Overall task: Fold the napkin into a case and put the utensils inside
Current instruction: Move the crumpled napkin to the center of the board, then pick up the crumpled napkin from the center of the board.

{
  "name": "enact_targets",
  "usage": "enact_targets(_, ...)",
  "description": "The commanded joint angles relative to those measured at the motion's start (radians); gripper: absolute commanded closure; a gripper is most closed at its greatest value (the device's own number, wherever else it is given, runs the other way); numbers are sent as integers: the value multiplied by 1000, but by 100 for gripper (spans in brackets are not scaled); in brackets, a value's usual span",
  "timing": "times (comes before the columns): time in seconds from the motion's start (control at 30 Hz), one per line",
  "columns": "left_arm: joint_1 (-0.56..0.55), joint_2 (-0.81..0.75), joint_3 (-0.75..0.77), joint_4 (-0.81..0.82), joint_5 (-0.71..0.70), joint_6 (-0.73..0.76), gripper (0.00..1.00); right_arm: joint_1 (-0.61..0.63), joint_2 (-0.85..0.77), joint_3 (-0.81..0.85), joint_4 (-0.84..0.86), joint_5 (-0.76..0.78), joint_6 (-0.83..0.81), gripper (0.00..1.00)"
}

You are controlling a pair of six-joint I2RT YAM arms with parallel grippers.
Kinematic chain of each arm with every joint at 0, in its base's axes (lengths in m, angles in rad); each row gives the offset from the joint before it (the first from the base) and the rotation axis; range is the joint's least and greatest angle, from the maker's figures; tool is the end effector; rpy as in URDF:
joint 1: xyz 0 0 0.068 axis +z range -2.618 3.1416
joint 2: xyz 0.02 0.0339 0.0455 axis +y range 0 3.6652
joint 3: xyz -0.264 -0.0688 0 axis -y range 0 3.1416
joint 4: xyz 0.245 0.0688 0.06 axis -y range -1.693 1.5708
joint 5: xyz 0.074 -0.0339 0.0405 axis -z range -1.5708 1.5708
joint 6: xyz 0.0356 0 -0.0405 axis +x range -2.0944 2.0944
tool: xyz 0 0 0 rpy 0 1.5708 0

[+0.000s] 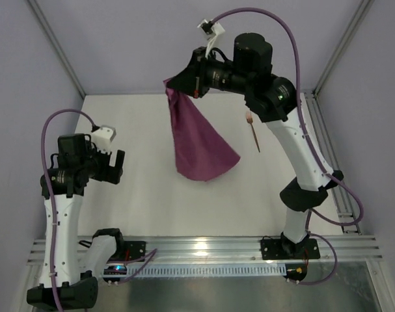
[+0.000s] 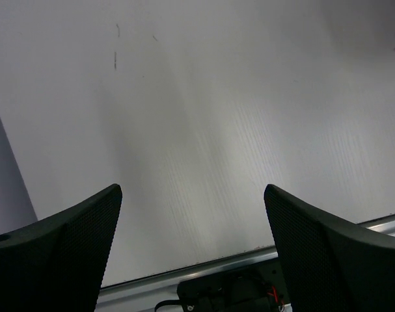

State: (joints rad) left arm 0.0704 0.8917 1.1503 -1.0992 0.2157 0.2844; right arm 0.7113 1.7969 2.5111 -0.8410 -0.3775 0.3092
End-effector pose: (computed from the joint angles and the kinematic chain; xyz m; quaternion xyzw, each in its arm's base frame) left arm 0.1484 0.0028 0.3585 0.1374 0.9192 -0.0363 0.3671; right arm 0.2424 0.2262 0.5631 -0.2687 0.6975 0.4399 0.4977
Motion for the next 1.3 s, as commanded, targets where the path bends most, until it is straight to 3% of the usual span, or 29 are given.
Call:
enact_targets(0.0, 2, -27, 75, 25, -73, -53, 7, 22, 72, 109, 232, -274, 195, 96)
enact_targets(0.07, 2, -39, 106, 35, -96, -59, 6, 17, 0, -53, 465, -281, 272, 96)
enact_targets(0.2, 2, -31, 147, 38, -85, -57, 4, -39, -28, -115, 496, -273, 306, 96)
enact_targets(0.3, 2, -14, 128, 62, -79, -51, 4, -111, -102, -361, 549, -282, 321, 96)
enact_targets(0.43, 2, 7, 63, 105, -49, -41, 6, -194, -218, -864, 579, -233, 257, 96)
enact_targets(0.53, 0, 36, 8, 119, -19, -15, 13, -251, -295, -1206, 640, -221, 232, 96)
enact_targets(0.7, 2, 160, -60, 165, -6, 6, 32, -260, -323, -1544, 654, -138, 157, 96)
enact_targets(0.93, -23, 461, -9, 300, 48, -36, 37, -263, -232, -1684, 752, -95, 156, 96)
enact_targets(1.13, -101, 790, 185, 404, -7, -60, 33, -262, -156, -1695, 792, -106, 166, 96)
enact_targets(1.27, -107, 1019, 377, 356, 1, -93, 37, -262, -146, -1700, 800, -100, 168, 96)
